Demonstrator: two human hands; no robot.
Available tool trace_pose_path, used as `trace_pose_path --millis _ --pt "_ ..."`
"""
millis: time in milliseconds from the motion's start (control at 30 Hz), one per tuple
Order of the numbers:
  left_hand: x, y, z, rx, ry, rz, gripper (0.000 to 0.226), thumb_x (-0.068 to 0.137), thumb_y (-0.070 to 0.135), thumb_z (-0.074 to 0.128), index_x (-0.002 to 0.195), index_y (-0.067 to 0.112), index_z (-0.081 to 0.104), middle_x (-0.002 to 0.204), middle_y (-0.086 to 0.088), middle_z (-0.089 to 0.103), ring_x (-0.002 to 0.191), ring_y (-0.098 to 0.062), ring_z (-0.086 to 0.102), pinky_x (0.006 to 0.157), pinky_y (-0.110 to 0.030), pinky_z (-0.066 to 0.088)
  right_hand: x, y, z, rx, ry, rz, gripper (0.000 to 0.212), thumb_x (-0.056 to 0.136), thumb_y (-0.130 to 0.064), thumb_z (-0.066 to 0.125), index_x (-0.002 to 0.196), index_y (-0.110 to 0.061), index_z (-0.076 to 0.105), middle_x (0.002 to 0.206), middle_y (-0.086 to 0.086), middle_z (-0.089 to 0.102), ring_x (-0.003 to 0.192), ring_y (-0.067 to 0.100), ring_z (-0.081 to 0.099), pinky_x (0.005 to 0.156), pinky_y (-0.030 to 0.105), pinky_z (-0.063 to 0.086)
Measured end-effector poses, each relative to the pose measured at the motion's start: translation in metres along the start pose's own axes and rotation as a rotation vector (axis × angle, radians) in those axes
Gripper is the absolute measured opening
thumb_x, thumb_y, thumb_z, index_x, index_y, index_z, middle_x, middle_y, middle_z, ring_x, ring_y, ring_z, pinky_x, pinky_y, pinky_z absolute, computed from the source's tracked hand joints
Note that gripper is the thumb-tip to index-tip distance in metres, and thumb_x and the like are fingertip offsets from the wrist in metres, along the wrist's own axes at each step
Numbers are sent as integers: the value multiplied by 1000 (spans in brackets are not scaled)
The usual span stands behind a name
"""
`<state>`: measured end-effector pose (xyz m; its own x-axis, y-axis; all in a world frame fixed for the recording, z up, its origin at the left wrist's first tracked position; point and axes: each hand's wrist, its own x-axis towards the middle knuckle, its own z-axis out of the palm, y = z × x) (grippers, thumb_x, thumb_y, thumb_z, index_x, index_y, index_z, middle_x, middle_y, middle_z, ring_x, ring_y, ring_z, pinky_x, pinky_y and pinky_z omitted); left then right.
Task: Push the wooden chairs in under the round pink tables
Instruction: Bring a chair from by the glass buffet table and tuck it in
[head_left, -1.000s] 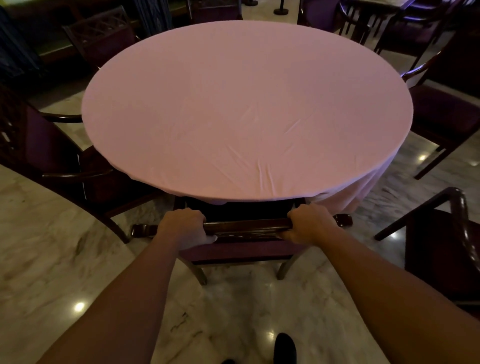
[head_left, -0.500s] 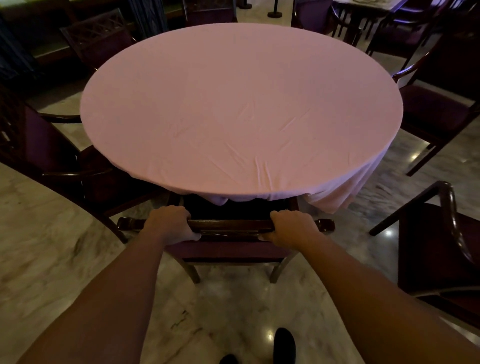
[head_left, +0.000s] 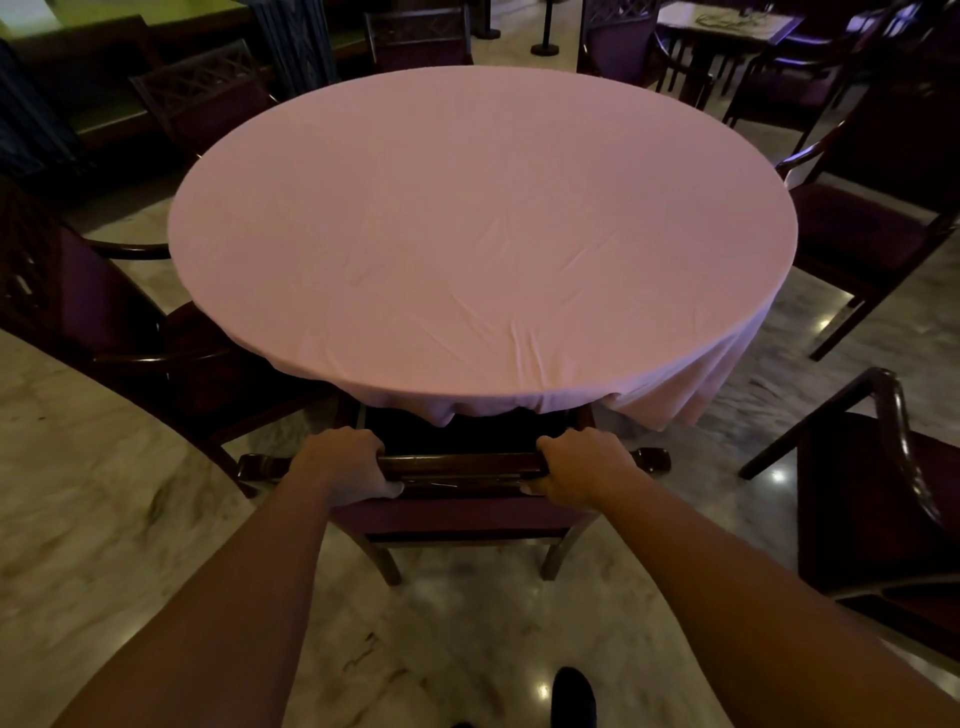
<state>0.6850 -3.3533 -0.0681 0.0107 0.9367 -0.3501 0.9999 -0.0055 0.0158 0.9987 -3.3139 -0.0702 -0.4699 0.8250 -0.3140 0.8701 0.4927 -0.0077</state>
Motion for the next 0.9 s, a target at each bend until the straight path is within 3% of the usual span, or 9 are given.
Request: trace_pose_path --millis 233,400,600,733,833,900 --pt "-4 3 -2 -30 -19 -20 43 75 67 71 92 28 66 82 7 62 75 -14 60 64 -33 49 -4 0 -3 103 -103 38 43 94 -57 60 118 -21 54 108 4 66 91 23 62 83 39 54" --pt "-8 10 -2 -33 -10 -49 40 79 61 71 100 27 64 91 7 63 88 -18 63 73 -35 51 -17 -4 0 85 -42 48 50 95 -53 59 131 -21 46 123 7 61 106 28 62 92 42 49" --pt "-20 19 -3 -22 23 -17 31 81 51 67 96 27 56 95 2 63 97 -25 65 77 -37 51 -38 -10 0 81 -3 86 73 94 -56 57 152 -19 32 147 12 48 134 33 46 115 50 34" --pt "-27 31 -13 1 -70 5 37 82 51 67 102 25 50 100 0 59 101 -27 62 82 -40 50 -59 -15 -3 143 -1 94 86 96 -56 56 162 -19 15 166 11 26 152 32 22 123 51 21" --pt "-34 50 -21 -12 -64 60 33 84 48 66 103 25 51 105 -1 62 100 -27 63 86 -42 52 -82 -19 -10 229 -12 119 83 98 -54 55 163 -23 13 171 8 9 157 29 7 124 51 20" --pt "-39 71 -25 -63 -4 131 31 86 40 66 110 23 57 113 -4 67 104 -28 64 86 -42 53 -99 -20 -14 260 -17 124 77 99 -53 55 162 -24 21 171 7 7 157 29 10 122 50 27"
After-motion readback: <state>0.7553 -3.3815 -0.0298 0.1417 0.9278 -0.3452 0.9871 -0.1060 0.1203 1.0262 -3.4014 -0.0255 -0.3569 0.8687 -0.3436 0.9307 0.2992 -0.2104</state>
